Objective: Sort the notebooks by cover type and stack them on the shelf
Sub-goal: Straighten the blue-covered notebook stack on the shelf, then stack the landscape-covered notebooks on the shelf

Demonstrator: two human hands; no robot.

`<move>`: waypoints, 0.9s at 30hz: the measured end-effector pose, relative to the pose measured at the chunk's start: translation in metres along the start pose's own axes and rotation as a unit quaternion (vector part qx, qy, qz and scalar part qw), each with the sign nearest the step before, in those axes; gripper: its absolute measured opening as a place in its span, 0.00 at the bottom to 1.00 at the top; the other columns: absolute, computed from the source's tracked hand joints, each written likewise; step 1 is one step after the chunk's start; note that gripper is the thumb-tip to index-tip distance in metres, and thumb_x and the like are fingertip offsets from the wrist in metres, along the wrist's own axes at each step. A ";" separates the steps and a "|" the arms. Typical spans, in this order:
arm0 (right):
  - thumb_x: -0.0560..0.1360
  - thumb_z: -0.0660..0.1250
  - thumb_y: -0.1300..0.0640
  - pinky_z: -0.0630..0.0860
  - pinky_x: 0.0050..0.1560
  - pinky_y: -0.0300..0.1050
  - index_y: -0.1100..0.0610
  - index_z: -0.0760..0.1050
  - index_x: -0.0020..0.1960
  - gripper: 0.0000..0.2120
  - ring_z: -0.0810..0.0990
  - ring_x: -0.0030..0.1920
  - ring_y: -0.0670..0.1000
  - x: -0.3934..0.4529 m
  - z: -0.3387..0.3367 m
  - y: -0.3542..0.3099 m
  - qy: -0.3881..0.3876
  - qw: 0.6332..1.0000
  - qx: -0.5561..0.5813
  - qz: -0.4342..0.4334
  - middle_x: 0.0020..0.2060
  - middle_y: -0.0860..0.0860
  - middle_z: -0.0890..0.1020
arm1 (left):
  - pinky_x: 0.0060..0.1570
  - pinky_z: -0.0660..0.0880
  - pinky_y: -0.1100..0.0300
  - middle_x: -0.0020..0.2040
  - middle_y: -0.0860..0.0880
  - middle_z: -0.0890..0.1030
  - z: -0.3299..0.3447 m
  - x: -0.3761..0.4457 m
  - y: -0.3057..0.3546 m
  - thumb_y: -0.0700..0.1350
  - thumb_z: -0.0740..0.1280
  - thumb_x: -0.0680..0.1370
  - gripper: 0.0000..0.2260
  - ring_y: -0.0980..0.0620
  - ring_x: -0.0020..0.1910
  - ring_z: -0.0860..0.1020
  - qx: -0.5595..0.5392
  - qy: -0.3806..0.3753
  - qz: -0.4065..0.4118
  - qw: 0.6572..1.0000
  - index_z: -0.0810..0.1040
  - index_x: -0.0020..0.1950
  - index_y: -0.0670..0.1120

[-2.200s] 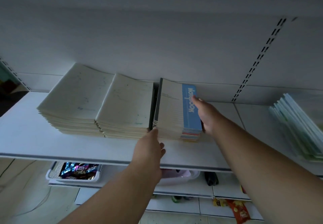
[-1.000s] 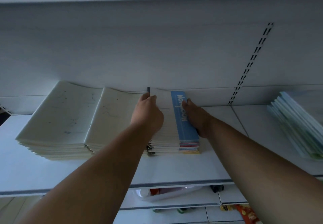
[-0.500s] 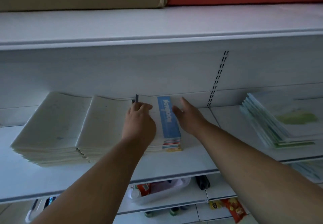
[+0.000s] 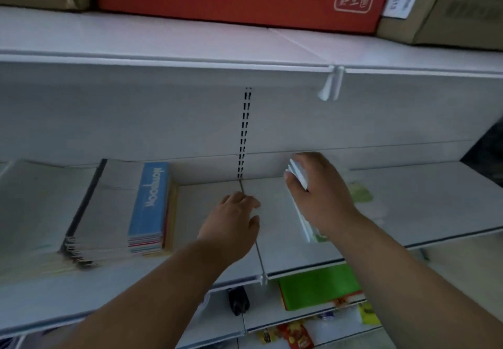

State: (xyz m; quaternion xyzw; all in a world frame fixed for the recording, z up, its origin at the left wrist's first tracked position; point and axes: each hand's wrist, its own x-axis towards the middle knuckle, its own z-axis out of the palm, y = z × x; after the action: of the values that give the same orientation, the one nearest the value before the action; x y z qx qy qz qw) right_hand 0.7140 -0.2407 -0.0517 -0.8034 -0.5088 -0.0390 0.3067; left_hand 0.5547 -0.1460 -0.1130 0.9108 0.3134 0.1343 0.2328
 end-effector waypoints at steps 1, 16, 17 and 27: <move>0.79 0.65 0.51 0.72 0.58 0.47 0.58 0.74 0.65 0.18 0.76 0.61 0.57 0.003 -0.008 0.018 0.000 1.000 -0.002 0.006 0.60 0.55 0.77 | 0.64 0.69 0.58 0.68 0.53 0.73 0.014 0.009 0.012 0.50 0.59 0.82 0.16 0.52 0.67 0.70 -0.013 -0.006 -0.011 1.000 0.73 0.70 0.51; 0.77 0.67 0.48 0.73 0.61 0.48 0.55 0.73 0.66 0.20 0.73 0.63 0.54 0.032 -0.026 0.162 -0.100 0.994 -0.023 0.045 0.63 0.52 0.75 | 0.50 0.81 0.45 0.49 0.42 0.85 0.096 0.101 0.125 0.63 0.74 0.70 0.25 0.41 0.47 0.84 -0.582 -0.022 -0.419 0.696 0.81 0.54 0.44; 0.76 0.68 0.48 0.73 0.60 0.47 0.55 0.74 0.65 0.20 0.74 0.61 0.53 0.033 -0.025 0.165 -0.105 0.993 -0.016 0.055 0.62 0.52 0.75 | 0.43 0.82 0.47 0.45 0.42 0.86 0.096 0.106 0.129 0.61 0.75 0.72 0.23 0.42 0.42 0.85 -0.593 -0.019 -0.413 0.691 0.81 0.53 0.43; 0.63 0.78 0.34 0.74 0.62 0.47 0.52 0.73 0.67 0.39 0.79 0.56 0.51 0.045 -0.034 0.200 -0.290 0.876 0.245 0.297 0.57 0.48 0.81 | 0.52 0.82 0.45 0.46 0.40 0.86 0.107 0.119 0.126 0.57 0.71 0.76 0.21 0.40 0.45 0.85 -0.584 -0.006 -0.377 0.719 0.82 0.57 0.40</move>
State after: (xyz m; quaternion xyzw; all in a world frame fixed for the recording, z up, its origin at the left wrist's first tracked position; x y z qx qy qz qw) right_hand 0.9125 -0.2818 -0.0979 -0.7916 -0.3057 0.4141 0.3295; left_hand 0.7516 -0.1945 -0.1285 0.4018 0.4889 0.1864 0.7516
